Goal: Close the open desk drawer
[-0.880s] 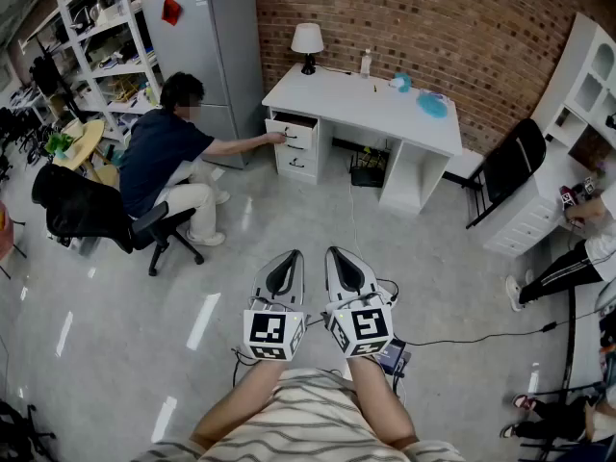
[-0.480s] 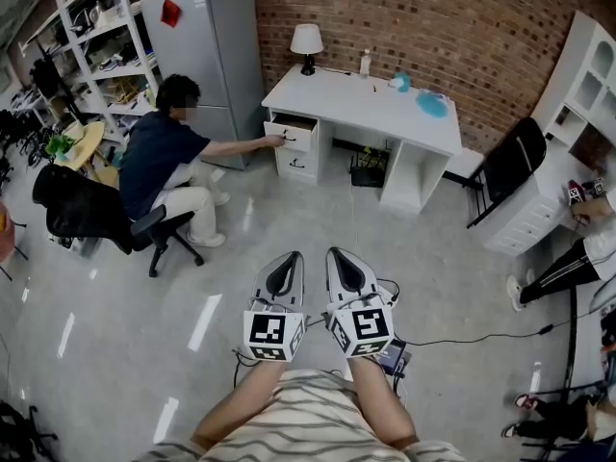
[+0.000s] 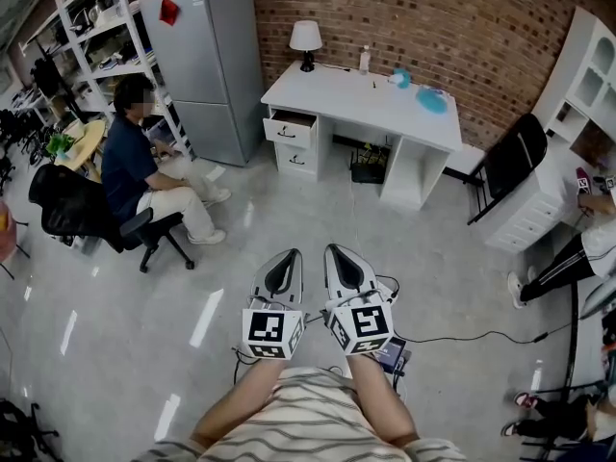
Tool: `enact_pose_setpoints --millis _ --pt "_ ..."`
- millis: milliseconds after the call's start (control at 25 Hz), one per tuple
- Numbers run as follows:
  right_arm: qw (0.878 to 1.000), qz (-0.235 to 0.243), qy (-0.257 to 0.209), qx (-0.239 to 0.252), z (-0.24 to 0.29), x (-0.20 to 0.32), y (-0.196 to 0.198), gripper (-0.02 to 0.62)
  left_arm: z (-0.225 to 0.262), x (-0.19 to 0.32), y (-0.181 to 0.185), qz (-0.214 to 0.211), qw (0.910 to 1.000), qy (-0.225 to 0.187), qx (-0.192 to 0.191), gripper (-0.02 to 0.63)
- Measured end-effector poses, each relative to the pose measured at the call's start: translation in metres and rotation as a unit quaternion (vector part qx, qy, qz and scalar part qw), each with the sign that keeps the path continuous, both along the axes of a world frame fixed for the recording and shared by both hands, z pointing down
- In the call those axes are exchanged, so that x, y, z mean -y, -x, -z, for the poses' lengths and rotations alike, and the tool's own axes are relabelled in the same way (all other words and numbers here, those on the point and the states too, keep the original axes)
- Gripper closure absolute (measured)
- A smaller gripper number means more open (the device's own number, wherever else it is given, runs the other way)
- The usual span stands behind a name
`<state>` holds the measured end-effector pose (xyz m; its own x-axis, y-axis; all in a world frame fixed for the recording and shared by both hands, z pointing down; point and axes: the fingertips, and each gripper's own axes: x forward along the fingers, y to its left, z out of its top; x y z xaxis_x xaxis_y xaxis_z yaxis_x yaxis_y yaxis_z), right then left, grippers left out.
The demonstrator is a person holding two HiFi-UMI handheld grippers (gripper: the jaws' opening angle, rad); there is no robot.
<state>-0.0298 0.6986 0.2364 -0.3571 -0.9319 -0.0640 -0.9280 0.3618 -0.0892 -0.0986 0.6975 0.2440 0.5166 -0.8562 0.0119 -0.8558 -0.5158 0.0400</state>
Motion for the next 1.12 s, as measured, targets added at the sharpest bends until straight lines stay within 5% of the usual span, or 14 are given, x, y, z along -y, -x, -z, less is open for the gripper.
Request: enact_pose_setpoints --millis 680,1120 --pt "1.000 0.029 0.006 0.010 -0.007 -0.006 -0.067 0.594 -0.014 -0.015 -0.048 0.049 0.9986 0.012 0.011 0.598" --pt "0.999 0.043 0.018 -0.008 -0.036 0.066 -0.068 0.594 -0.042 0.059 -0.052 0.061 0.9979 0.021 -0.007 0.598"
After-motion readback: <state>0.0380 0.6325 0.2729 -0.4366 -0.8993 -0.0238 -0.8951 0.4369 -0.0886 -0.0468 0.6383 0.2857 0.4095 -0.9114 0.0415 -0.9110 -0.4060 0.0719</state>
